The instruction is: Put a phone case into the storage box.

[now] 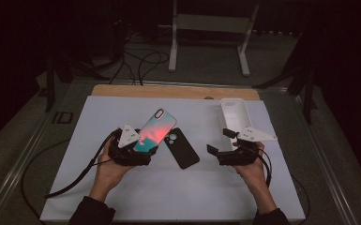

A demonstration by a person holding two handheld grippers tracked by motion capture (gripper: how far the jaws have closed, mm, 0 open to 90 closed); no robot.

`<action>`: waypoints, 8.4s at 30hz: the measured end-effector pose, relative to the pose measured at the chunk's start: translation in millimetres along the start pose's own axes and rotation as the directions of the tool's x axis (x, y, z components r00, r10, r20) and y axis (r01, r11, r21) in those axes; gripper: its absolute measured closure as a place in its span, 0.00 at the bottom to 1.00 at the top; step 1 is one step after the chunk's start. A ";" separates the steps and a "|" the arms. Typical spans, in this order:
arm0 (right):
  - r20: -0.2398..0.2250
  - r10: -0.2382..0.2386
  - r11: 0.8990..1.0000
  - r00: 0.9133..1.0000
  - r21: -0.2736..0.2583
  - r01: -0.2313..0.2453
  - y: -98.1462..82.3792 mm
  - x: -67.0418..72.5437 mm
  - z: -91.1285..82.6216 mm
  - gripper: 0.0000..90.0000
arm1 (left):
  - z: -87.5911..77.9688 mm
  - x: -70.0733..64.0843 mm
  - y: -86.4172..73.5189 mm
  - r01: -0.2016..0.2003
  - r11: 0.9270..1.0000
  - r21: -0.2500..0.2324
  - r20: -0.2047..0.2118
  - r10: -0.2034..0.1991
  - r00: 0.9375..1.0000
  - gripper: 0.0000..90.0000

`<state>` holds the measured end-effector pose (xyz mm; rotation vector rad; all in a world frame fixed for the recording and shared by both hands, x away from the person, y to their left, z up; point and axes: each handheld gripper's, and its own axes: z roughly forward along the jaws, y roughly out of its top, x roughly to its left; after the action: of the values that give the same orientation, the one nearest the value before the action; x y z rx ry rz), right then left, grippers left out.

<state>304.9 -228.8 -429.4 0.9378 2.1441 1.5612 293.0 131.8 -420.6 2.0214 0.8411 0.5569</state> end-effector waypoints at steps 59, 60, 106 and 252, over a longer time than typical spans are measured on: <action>-0.304 0.210 0.977 0.929 0.109 -0.185 50.0 27.6 69.4 0.82 | 27.6 -35.5 23.1 -0.118 0.987 -0.107 0.103 0.129 0.986 0.19; -0.304 0.213 0.976 0.929 0.111 -0.187 50.2 28.0 69.5 0.83 | 27.7 -35.4 23.2 -0.117 0.987 -0.107 0.105 0.128 0.986 0.19; -0.392 0.130 0.991 0.911 0.034 -0.127 58.9 28.9 48.1 0.91 | 35.0 -17.4 21.0 -0.030 0.999 -0.017 0.333 0.034 0.942 0.17; 0.053 0.100 0.994 0.994 -0.041 -0.098 88.3 52.5 65.9 0.18 | 20.2 -12.1 -1.2 0.086 0.996 -0.017 0.143 -0.083 0.986 0.35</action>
<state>334.4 -130.0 -364.1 1.0762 2.0521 1.5974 297.5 112.5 -433.4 1.9685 0.8262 0.3689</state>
